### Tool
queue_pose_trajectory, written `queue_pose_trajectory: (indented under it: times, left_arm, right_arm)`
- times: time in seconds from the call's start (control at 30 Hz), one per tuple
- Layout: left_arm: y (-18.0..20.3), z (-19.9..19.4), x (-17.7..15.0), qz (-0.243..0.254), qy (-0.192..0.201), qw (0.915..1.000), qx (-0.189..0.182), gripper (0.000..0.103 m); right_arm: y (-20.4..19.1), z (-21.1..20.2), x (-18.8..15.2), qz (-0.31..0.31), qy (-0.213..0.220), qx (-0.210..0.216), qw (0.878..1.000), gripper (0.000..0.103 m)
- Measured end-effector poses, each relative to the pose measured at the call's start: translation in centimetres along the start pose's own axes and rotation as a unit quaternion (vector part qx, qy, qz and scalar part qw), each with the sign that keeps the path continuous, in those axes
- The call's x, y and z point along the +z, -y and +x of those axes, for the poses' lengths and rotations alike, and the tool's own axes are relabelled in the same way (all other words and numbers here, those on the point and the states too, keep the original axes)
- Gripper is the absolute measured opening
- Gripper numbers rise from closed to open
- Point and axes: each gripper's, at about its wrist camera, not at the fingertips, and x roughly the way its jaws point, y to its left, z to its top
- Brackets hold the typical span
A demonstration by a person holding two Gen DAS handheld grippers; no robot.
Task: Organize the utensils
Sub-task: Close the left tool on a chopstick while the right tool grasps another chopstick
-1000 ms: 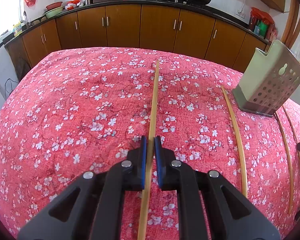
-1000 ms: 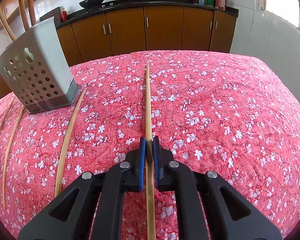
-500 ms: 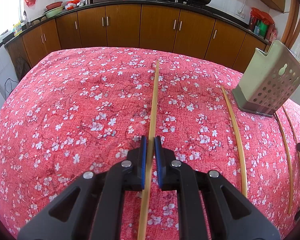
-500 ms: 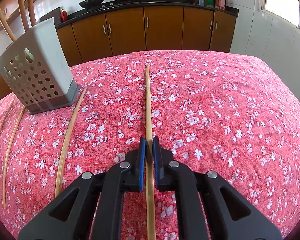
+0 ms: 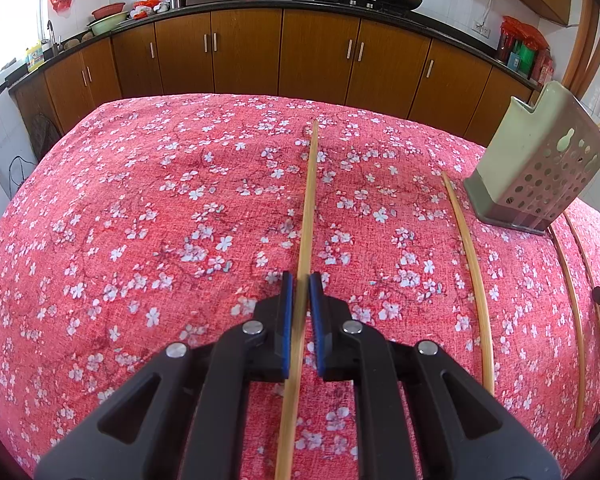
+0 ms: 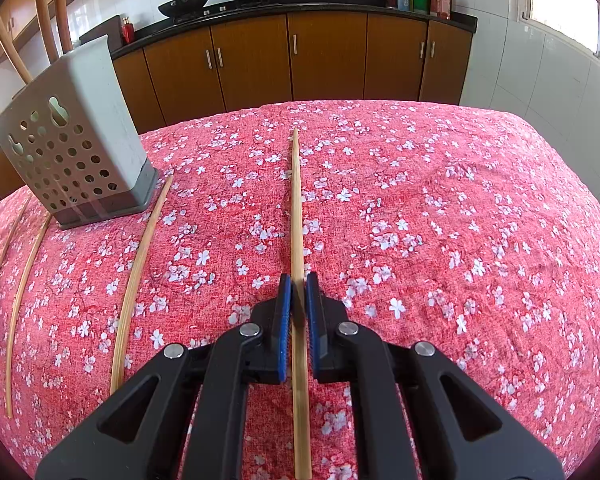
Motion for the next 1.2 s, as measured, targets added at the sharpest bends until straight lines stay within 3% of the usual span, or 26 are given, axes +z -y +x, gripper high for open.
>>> queue_pose_trajectory:
  times: [1.07,1.2]
  left_arm:
    - [-0.11,0.14,0.05,-0.001,0.0,1.0,-0.002,0.012]
    - [0.57,-0.74,-0.77,0.031,-0.002,0.9993,0.023,0.013]
  right_arm:
    - [0.11,-0.09,-0.03,0.002,0.0,0.003,1.0,0.009]
    - [0.27,-0.73,-0.68,-0.002,0.0,0.011,1.0,0.008]
